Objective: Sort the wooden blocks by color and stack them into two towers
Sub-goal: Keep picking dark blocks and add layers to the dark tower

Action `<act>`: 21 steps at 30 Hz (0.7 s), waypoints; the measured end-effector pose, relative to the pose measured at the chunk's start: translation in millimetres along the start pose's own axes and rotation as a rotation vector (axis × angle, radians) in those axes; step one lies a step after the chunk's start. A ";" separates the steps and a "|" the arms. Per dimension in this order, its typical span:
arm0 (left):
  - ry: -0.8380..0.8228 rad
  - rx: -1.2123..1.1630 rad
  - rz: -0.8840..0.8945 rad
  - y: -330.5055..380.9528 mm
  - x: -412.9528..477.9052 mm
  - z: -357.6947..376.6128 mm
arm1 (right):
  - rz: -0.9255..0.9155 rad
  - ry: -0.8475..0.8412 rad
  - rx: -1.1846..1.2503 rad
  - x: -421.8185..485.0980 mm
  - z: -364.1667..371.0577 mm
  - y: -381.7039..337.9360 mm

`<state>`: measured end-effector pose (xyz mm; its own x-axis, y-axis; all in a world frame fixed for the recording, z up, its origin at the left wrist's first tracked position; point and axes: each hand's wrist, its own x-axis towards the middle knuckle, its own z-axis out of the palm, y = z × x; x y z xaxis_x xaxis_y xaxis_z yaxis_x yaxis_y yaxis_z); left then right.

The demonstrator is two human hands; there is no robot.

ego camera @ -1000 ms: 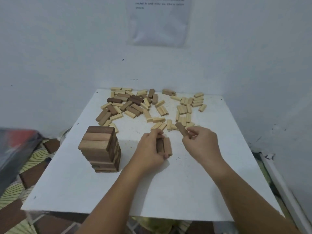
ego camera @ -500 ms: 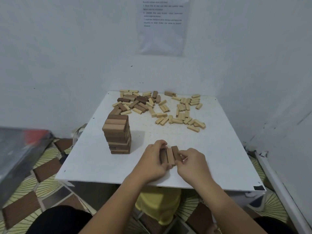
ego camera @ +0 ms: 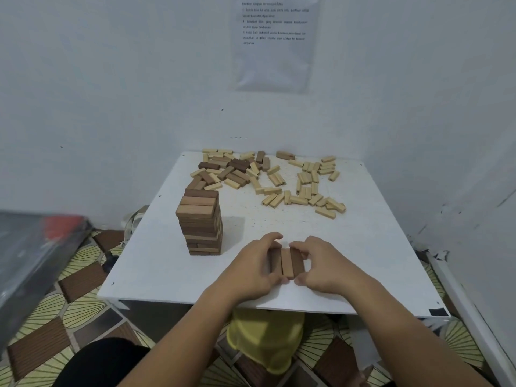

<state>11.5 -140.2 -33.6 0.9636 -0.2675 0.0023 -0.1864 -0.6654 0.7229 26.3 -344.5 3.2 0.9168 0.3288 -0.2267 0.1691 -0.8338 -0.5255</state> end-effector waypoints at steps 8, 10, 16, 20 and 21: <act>-0.004 0.001 0.042 -3.5 1.9 0.0 | -0.058 0.056 -0.004 1.0 4.3 0.1; 0.012 -0.002 0.043 -1.6 -0.3 1.7 | -0.060 0.059 0.003 1.8 5.8 1.0; 0.070 -0.043 -0.060 6.2 -7.3 9.8 | -0.022 0.063 0.066 -1.2 11.2 12.0; 0.029 -0.115 -0.110 9.6 -19.2 2.7 | -0.022 0.170 0.120 -15.6 28.6 9.6; 0.026 -0.149 -0.109 9.0 -22.8 1.5 | -0.030 0.239 0.116 -18.8 36.3 5.2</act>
<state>-12.4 -141.2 -28.1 0.9814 -0.1806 -0.0651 -0.0524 -0.5783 0.8142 -3.2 -339.0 -25.0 0.9738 0.2269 -0.0170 0.1672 -0.7643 -0.6229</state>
